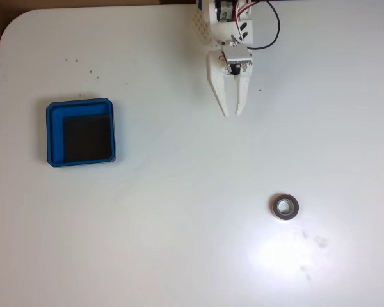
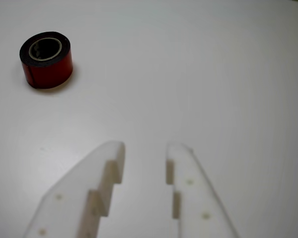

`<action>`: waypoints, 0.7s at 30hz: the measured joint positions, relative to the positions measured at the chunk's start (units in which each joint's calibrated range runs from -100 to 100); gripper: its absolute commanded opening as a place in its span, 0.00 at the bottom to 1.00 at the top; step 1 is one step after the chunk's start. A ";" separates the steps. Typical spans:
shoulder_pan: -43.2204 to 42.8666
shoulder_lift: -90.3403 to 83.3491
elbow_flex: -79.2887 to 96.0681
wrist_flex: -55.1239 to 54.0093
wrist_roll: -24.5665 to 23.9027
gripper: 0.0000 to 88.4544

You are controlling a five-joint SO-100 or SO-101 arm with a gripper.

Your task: Pick the red roll and drop it in the blue box

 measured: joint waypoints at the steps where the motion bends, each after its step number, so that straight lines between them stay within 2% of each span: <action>1: -1.48 0.00 0.00 0.00 0.00 0.02; 8: -18.11 0.00 0.00 0.00 0.08 0.02; 21: -19.79 0.00 0.00 0.00 0.08 0.02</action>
